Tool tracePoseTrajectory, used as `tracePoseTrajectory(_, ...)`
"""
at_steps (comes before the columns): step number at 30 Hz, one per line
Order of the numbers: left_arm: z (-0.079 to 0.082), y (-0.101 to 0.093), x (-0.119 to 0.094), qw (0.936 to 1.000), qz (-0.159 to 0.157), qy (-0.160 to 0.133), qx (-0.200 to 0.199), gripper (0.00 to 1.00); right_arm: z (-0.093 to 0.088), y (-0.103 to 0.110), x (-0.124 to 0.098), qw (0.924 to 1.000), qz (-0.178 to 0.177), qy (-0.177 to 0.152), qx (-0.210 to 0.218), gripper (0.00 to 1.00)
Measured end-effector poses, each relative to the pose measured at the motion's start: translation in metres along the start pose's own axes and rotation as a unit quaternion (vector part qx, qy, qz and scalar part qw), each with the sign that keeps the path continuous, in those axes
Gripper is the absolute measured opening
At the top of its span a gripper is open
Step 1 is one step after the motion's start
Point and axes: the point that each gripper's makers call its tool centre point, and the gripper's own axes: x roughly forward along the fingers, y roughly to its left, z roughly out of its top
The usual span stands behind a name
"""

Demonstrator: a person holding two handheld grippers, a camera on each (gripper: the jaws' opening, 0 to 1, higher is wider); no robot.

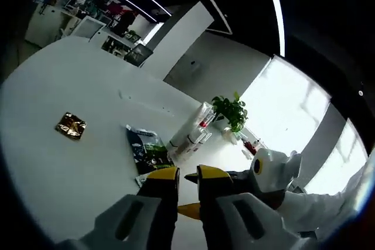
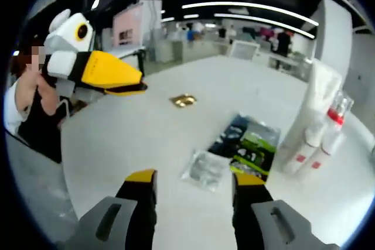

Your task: Arrange the skincare products in the storage area until every visible bottle or jar stands upright without overlapping.

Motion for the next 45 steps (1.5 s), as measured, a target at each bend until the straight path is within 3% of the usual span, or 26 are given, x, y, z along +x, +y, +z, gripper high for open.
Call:
tracePoseTrajectory(6,0.001,0.000,-0.005,0.9994,-0.003,0.006,0.034,0.10,-0.009,0.001,0.014,0.9996,-0.006,0.026,0.000,0.53)
tracePoseTrajectory(10,-0.002,-0.001,-0.006,0.9972,0.007,0.015,0.073,0.20,-0.013,-0.002,0.021,0.9992,-0.015,0.034,0.011,0.55)
tracePoseTrajectory(15,0.003,-0.004,-0.010,0.9880,0.028,0.013,0.151,0.35,-0.022,-0.007,0.030,0.9978,-0.028,0.049,0.033,0.58)
tracePoseTrajectory(17,0.003,-0.010,-0.013,0.9878,0.027,0.010,0.153,0.38,-0.023,-0.008,0.031,0.9976,-0.034,0.050,0.034,0.58)
tracePoseTrajectory(30,0.009,-0.004,-0.014,0.9892,0.022,0.004,0.145,0.36,-0.034,-0.011,0.043,0.9961,-0.049,0.063,0.039,0.53)
tracePoseTrajectory(31,0.010,-0.002,-0.014,0.9895,0.022,0.003,0.143,0.36,-0.029,-0.013,0.043,0.9969,-0.054,0.050,0.029,0.53)
tracePoseTrajectory(36,0.010,-0.002,-0.013,0.9899,0.022,0.003,0.140,0.37,-0.028,-0.016,0.045,0.9960,-0.060,0.051,0.042,0.51)
tracePoseTrajectory(45,0.006,-0.004,-0.014,0.9904,0.021,0.006,0.137,0.37,-0.024,-0.017,0.049,0.9964,-0.060,0.043,0.041,0.38)
